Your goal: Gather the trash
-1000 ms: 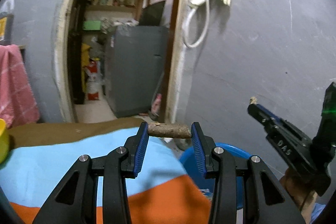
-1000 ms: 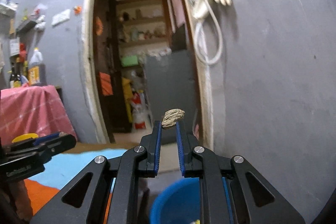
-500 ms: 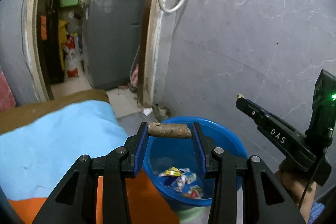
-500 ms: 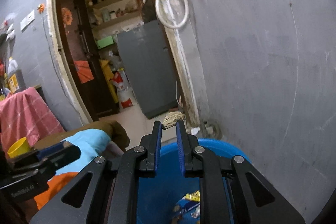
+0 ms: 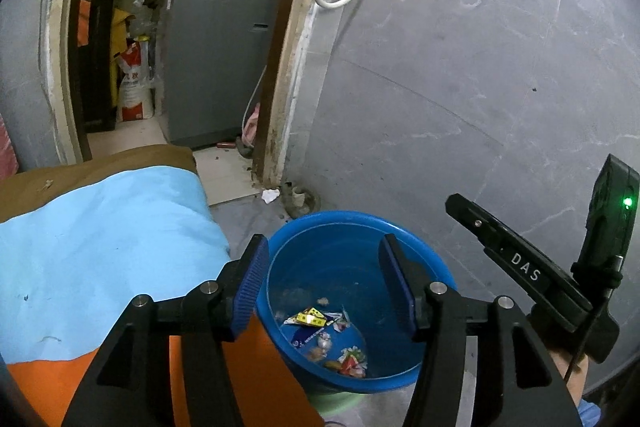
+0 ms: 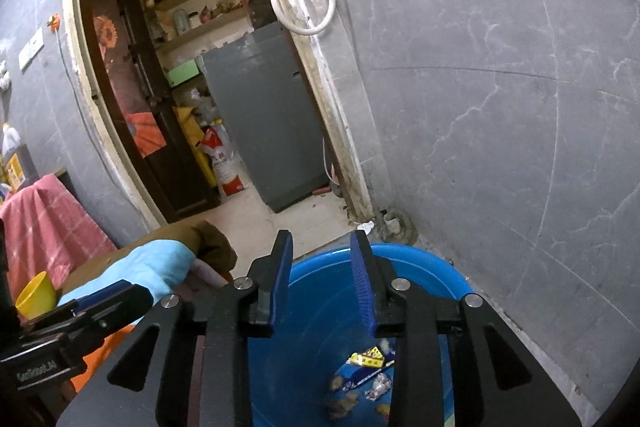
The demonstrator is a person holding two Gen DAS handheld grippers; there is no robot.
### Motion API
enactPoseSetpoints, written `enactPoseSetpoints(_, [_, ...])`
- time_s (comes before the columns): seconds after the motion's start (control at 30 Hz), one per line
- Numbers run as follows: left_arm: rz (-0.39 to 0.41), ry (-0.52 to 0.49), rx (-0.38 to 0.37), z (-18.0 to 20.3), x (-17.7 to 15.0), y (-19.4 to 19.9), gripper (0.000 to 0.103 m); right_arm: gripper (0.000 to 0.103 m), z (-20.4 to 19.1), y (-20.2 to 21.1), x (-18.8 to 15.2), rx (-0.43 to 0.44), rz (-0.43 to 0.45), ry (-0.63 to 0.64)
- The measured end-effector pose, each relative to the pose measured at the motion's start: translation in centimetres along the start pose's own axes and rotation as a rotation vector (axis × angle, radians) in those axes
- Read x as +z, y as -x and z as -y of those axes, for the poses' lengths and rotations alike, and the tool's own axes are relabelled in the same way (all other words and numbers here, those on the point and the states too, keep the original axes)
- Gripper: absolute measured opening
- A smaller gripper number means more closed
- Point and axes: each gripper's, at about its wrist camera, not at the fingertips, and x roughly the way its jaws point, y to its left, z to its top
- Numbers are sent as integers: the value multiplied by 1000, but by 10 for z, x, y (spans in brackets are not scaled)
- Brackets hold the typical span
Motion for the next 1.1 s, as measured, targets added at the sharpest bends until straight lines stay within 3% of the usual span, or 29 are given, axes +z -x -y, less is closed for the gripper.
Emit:
enactPoseSetpoints(0.37, [15,20,46,-15,0,10,55,38,-2,0,0,-14,7,14])
enactPoseSetpoints(0.53, [34,40,78,-24,-2,21,62,46,-6,0,0,-24,10,33])
enactPoseSetpoints(0.7, [73,49,126,-38,-7,43,68,61,-15,12,-2,-41,36,61])
enactPoseSetpoints(0.77, [84,52,152,-42,-11,55,75,79,-18,19,-2,-47,62,56])
enactPoseSetpoints(0.8, [93,56,162,-45,-13,61,80,81,-20,24,-2,-42,77,54])
enactPoseSetpoints(0.97, [136,79,187,-56,-25,93,82,100,-32,47,-7,-37,124,59])
enactPoseSetpoints(1.03, [149,91,194,-59,-28,105,93,103,-39,61,-11,-35,150,66])
enactPoseSetpoints(1.1, [187,110,202,-62,-33,120,96,103,-45,74,-14,-35,176,79])
